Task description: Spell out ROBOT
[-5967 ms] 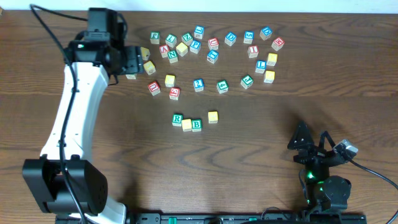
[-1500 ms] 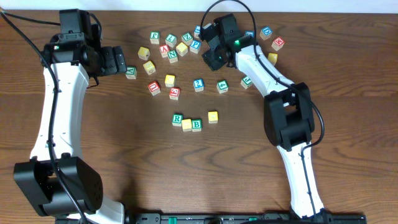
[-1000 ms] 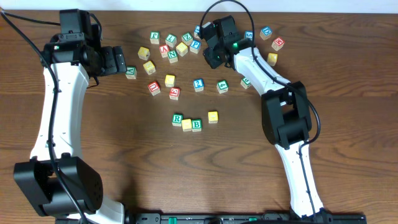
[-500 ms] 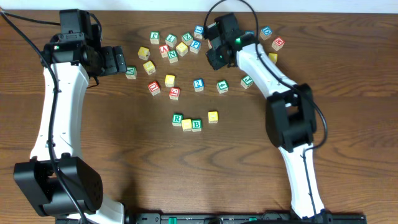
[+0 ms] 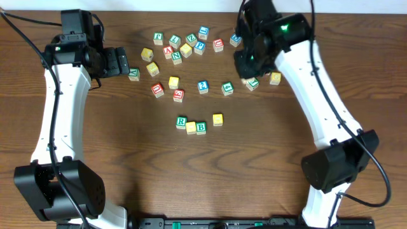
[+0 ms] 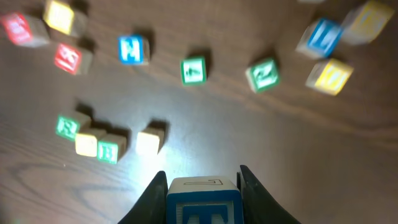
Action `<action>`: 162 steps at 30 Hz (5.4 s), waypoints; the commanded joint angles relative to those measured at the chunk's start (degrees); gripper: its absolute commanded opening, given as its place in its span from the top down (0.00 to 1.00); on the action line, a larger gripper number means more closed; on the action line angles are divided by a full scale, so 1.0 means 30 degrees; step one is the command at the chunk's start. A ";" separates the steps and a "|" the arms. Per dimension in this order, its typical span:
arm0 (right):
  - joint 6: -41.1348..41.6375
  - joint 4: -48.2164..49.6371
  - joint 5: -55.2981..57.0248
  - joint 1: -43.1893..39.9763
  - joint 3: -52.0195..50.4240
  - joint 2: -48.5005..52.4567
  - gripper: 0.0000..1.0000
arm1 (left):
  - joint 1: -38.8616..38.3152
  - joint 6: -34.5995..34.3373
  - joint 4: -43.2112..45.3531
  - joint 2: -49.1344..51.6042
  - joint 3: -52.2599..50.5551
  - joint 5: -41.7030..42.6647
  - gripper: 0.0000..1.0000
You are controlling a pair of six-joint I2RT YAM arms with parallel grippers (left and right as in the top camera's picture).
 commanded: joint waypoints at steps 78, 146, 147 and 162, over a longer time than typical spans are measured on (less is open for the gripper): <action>0.9836 1.9351 -0.4080 0.7118 -1.1744 0.0911 0.68 | 0.0022 0.0262 -0.0044 -0.0036 0.0291 -0.0233 0.02; 0.5260 0.5574 0.0211 0.2018 -0.6951 0.1581 0.76 | 0.0022 0.0262 -0.0036 -0.0036 0.0291 -0.0233 0.03; 0.5195 0.5399 0.0248 0.1661 -0.7147 0.1588 0.76 | 0.0022 0.0262 -0.0044 -0.0036 0.0291 -0.0233 0.02; 0.4838 0.6761 0.0168 -0.0255 -1.0790 0.1588 0.79 | 0.0029 0.0262 -0.0044 -0.0036 0.0291 -0.0233 0.02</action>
